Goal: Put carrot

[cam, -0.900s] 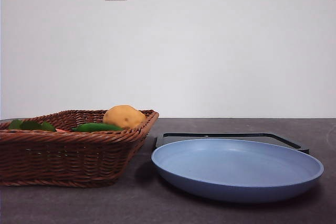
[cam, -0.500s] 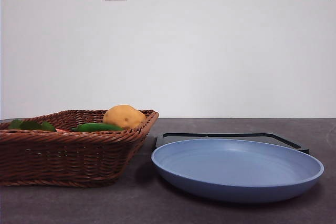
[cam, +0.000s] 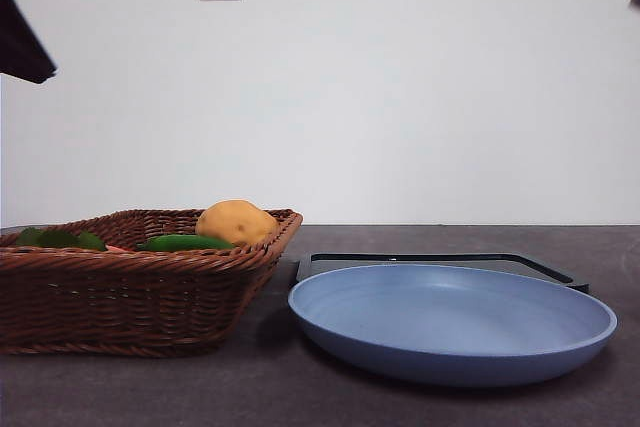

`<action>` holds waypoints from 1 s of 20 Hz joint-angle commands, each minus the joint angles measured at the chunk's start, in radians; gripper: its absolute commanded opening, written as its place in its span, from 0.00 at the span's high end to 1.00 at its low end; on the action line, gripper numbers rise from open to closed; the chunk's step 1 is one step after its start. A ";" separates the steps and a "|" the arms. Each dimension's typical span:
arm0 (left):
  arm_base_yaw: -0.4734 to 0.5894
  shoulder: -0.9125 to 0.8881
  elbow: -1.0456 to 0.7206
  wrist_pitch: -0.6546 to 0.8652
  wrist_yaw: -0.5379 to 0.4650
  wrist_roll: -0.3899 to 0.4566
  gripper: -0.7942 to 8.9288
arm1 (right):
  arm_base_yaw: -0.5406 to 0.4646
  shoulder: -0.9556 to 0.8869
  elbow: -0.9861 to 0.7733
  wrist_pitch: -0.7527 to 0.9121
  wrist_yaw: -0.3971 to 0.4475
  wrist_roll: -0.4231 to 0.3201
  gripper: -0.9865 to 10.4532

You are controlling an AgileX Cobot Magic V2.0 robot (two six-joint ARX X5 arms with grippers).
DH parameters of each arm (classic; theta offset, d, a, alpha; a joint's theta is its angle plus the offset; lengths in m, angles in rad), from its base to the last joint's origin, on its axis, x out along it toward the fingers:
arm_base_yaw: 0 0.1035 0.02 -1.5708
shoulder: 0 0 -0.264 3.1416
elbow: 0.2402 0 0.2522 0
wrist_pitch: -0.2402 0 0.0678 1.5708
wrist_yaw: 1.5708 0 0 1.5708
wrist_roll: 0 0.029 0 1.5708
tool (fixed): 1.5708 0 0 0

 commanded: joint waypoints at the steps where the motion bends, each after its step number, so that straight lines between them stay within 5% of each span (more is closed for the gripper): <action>1: -0.014 0.006 0.013 0.036 -0.001 0.011 0.67 | 0.021 0.092 0.012 0.034 -0.002 -0.011 0.73; 9: -0.031 0.006 0.013 0.058 -0.002 0.004 0.66 | 0.117 0.346 0.012 0.237 -0.002 0.069 0.73; 12: -0.031 0.006 0.013 0.058 -0.003 0.004 0.66 | 0.146 0.400 0.012 0.281 0.000 0.086 0.82; 15: -0.031 0.006 0.013 0.060 -0.007 0.003 0.66 | 0.145 0.402 0.012 0.283 0.009 0.090 0.91; 20: -0.066 0.028 0.013 0.069 -0.029 -0.053 0.56 | 0.129 0.309 0.012 0.237 0.005 0.097 0.91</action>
